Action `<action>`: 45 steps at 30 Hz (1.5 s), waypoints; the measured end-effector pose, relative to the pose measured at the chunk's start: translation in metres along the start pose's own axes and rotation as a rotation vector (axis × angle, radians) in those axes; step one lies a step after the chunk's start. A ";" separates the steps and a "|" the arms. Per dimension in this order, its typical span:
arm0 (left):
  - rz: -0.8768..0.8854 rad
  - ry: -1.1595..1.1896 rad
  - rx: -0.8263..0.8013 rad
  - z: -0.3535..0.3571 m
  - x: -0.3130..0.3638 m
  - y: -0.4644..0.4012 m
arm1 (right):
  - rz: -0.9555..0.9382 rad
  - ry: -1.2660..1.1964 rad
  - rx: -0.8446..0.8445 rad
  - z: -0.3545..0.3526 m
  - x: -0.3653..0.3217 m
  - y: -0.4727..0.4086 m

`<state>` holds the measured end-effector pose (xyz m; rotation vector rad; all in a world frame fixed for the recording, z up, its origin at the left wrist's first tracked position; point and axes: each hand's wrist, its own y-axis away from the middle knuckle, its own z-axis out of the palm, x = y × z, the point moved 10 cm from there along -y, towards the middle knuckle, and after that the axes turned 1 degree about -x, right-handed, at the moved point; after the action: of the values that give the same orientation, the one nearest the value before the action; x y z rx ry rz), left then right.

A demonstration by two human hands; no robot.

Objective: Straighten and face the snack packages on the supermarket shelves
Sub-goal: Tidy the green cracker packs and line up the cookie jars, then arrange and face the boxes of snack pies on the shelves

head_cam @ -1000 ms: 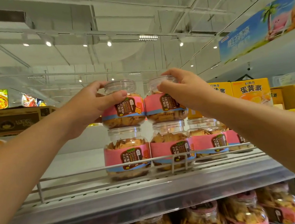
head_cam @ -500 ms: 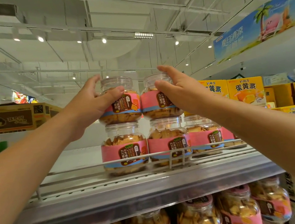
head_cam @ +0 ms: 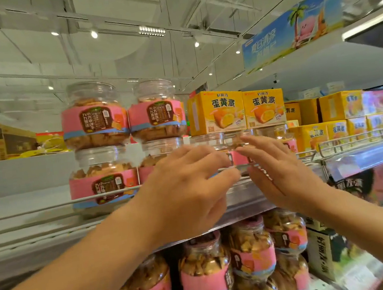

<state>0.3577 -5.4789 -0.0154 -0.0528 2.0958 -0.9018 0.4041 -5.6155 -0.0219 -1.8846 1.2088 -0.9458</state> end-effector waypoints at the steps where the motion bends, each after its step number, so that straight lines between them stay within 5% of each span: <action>1: -0.032 -0.009 -0.037 0.013 0.002 -0.007 | 0.023 0.014 -0.029 0.003 0.014 0.008; 7: -0.242 -0.136 -0.239 0.081 0.008 -0.041 | 0.087 0.017 -0.058 0.001 0.089 0.040; 14: -0.541 -0.263 -0.244 0.122 0.021 -0.076 | -0.092 -0.038 -0.095 -0.005 0.130 0.055; 19: -0.723 -0.294 -0.223 0.117 0.014 -0.087 | -0.055 -0.182 -0.070 -0.005 0.135 0.049; 31: -0.741 -0.291 -0.337 0.117 0.005 -0.100 | -0.224 -0.258 -0.085 -0.013 0.134 0.038; 37: -0.743 -0.395 -0.306 0.083 -0.069 -0.137 | -0.198 -0.181 0.169 -0.057 0.175 -0.045; 45: -0.906 -0.501 -0.656 0.101 -0.136 -0.112 | 0.027 -0.106 -0.184 -0.003 0.200 -0.105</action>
<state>0.4887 -5.5749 0.1067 -1.4951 1.7547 -0.5349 0.5062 -5.7686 0.1093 -2.0283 1.2908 -0.7315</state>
